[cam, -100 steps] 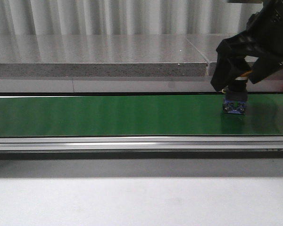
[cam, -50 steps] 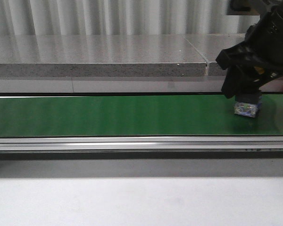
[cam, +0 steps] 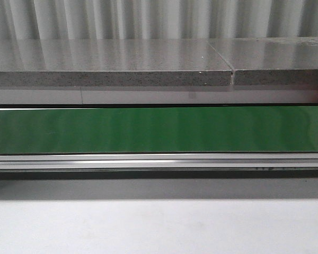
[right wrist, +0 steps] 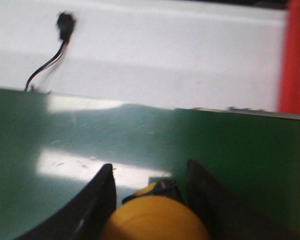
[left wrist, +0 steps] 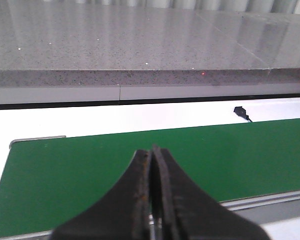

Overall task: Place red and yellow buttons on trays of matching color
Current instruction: 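Carry the yellow button into the yellow tray and release it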

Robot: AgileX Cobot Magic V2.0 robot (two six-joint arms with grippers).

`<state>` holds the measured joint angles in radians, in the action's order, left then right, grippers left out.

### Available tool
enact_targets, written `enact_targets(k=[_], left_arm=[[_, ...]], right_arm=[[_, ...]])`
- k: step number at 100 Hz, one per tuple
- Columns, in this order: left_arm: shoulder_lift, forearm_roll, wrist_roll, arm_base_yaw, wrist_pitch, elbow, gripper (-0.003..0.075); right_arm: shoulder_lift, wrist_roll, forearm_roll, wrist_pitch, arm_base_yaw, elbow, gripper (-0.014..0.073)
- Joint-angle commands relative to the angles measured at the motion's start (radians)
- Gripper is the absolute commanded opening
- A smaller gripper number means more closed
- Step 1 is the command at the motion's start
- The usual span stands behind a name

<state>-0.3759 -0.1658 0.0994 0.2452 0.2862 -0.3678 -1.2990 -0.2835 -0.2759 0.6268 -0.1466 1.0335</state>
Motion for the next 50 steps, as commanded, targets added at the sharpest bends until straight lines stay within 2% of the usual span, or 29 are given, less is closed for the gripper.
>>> enact_targets(k=[1,27,38,50], left_arm=[[-0.005,-0.005,0.001,0.007,-0.069,-0.029,-0.0021],[-0.005,-0.005,0.001,0.007,-0.069,-0.029,-0.0021],[-0.005,-0.005,0.001,0.007,-0.069,-0.029,-0.0021],[-0.005,-0.005,0.001,0.007,-0.069,-0.029,-0.0021]], right_arm=[[0.109,0.048,-0.008,-0.033,-0.128,0.032,0.0121],[0.180,0.231,-0.008,-0.087,-0.514,0.029,0.0121],[0.160,0.272,-0.008,-0.117,-0.602,0.029,0.0121],[0.127,0.274,-0.008,-0.128,-0.649,0.029,0.0121]])
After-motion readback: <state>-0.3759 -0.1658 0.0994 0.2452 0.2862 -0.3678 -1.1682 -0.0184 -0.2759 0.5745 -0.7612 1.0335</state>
